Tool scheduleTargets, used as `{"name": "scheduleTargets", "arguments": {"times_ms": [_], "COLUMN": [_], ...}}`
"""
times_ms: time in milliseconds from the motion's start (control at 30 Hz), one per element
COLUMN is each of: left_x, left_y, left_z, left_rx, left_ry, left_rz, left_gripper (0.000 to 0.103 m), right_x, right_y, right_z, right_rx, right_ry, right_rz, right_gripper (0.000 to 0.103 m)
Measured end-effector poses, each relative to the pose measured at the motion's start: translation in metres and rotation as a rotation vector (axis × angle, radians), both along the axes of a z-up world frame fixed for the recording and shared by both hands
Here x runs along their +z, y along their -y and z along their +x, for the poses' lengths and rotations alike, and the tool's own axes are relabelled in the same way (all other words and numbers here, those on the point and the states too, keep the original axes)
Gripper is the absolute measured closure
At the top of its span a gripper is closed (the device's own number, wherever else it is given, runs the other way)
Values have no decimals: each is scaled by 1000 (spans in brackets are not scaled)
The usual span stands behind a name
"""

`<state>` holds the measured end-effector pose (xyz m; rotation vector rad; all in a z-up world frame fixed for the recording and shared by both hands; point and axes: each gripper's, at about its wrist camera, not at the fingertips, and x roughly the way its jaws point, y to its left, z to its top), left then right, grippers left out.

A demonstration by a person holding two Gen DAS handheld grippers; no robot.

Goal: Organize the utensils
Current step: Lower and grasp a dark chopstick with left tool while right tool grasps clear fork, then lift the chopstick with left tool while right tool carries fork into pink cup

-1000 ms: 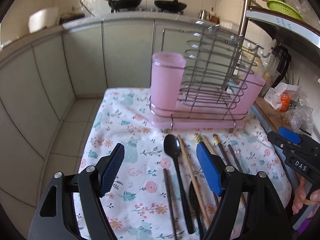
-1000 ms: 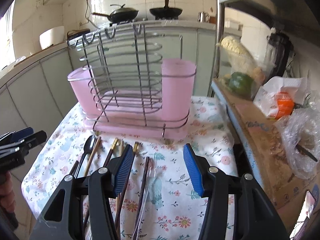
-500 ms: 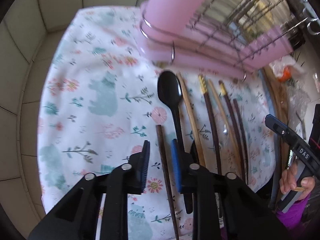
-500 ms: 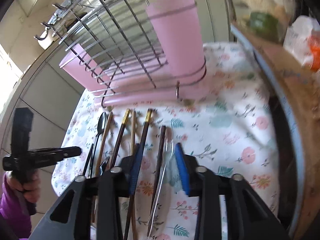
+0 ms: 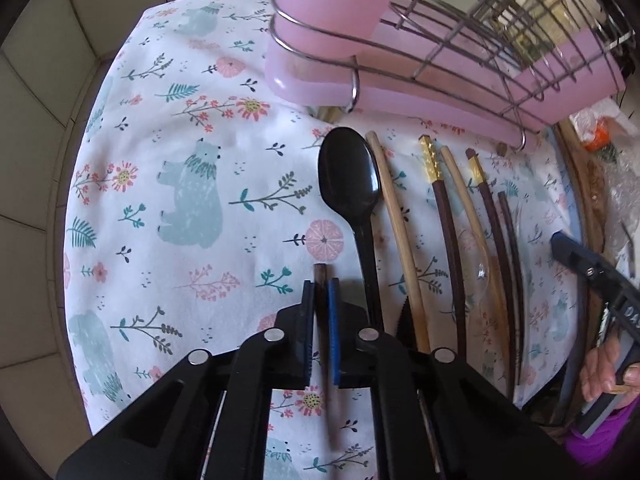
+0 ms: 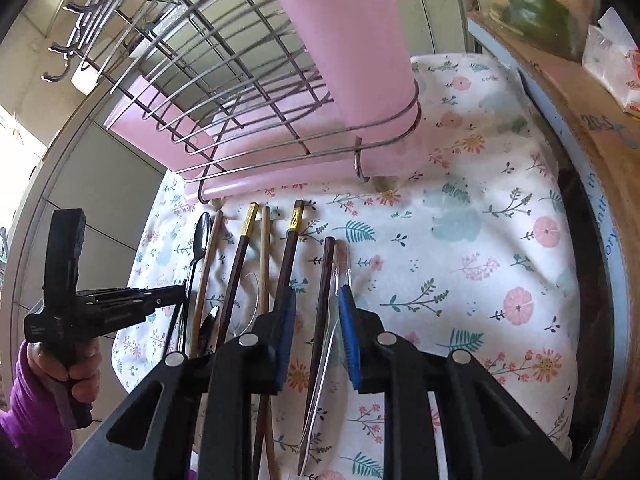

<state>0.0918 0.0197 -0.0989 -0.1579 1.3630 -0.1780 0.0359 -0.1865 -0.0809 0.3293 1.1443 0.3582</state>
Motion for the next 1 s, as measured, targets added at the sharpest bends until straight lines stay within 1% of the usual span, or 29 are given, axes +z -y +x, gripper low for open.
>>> {"name": "scheduleTargets", "arguments": {"times_ms": [100, 200, 400, 533, 633, 733, 833, 900, 1000], "left_x": [9, 19, 32, 40, 40, 37, 36, 35, 37], "left_y": [-10, -20, -34, -43, -42, -42, -42, -41, -44], "left_z": [-6, -12, -16, -17, -17, -16, -17, -18, -20], "left_rx": [18, 31, 50, 53, 62, 69, 71, 74, 82], "left_ry": [30, 53, 92, 113, 106, 104, 104, 107, 117], "left_rz": [-30, -61, -103, -119, -136, -146, -149, -150, -158], "left_gripper": [98, 98, 98, 98, 98, 98, 98, 98, 98], "right_x": [-2, -6, -14, -12, -22, -30, -37, -40, -38], "right_y": [0, -5, -15, -8, 2, 3, -2, -3, -2], "right_z": [5, 13, 31, 37, 42, 44, 47, 47, 42], "right_rx": [4, 8, -10, -44, -77, -69, -67, -59, -57], "right_ry": [-27, -50, -91, -76, -113, -134, -138, -136, -102], "right_rz": [12, 8, -55, -92, -41, 12, -1, 4, 0], "right_gripper": [82, 86, 87, 87, 86, 84, 85, 91, 92]}}
